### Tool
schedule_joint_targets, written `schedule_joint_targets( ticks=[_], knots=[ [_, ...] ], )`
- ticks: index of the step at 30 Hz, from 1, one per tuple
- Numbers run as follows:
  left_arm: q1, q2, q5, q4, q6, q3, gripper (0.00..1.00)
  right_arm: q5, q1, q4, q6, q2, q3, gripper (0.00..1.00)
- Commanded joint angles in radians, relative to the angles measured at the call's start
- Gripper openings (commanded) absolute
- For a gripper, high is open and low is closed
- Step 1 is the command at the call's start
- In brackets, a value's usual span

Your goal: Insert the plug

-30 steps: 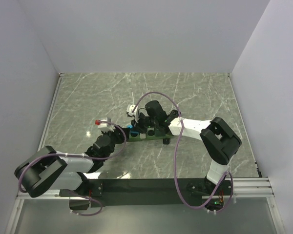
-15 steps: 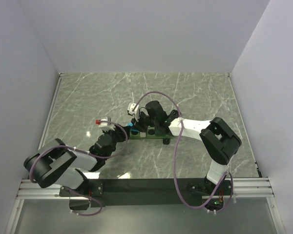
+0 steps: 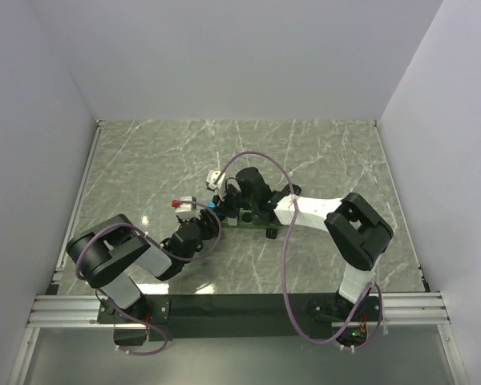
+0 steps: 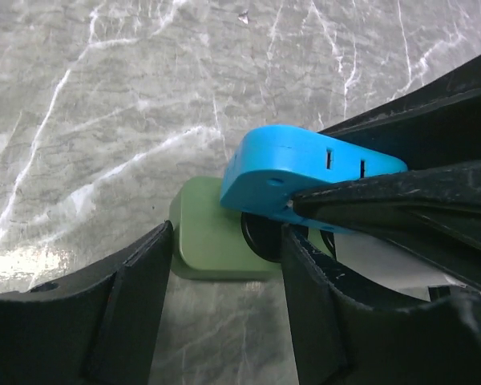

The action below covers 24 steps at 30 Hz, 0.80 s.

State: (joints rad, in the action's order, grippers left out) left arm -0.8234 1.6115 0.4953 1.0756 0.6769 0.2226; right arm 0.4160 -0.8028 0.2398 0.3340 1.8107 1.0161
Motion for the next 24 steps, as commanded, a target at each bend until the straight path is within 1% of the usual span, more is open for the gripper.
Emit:
schedule_joint_targets(
  ticks=[1, 5, 8, 12, 16, 18, 22, 24],
  knots=[
    [-0.043, 0.024, -0.02, -0.075, -0.005, 0.032, 0.6, 0.084, -0.065, -0.307, -0.085, 0.141, -0.086, 0.0],
    [-0.046, 0.008, -0.011, -0.068, -0.005, 0.014, 0.6, 0.058, -0.065, -0.301, -0.09, 0.15, -0.083, 0.0],
    [-0.048, -0.031, 0.005, -0.103, -0.017, 0.015, 0.6, 0.052, -0.061, -0.298, -0.095, 0.153, -0.08, 0.0],
    [-0.046, -0.001, 0.009, -0.112, -0.017, 0.03, 0.6, 0.046, -0.058, -0.307, -0.104, 0.156, -0.071, 0.0],
    [-0.046, -0.001, 0.009, -0.095, 0.006, 0.006, 0.59, 0.015, -0.056, -0.321, -0.134, 0.159, -0.06, 0.0],
    [-0.046, -0.027, 0.023, -0.12, 0.004, 0.003, 0.59, 0.013, -0.058, -0.315, -0.145, 0.142, -0.062, 0.0],
    [-0.046, -0.036, 0.031, -0.131, 0.004, -0.003, 0.59, 0.017, -0.049, -0.241, -0.173, 0.069, -0.122, 0.0],
    [-0.046, -0.025, 0.022, -0.114, 0.009, -0.006, 0.59, 0.012, -0.041, -0.241, -0.187, 0.035, -0.135, 0.02]
  ],
)
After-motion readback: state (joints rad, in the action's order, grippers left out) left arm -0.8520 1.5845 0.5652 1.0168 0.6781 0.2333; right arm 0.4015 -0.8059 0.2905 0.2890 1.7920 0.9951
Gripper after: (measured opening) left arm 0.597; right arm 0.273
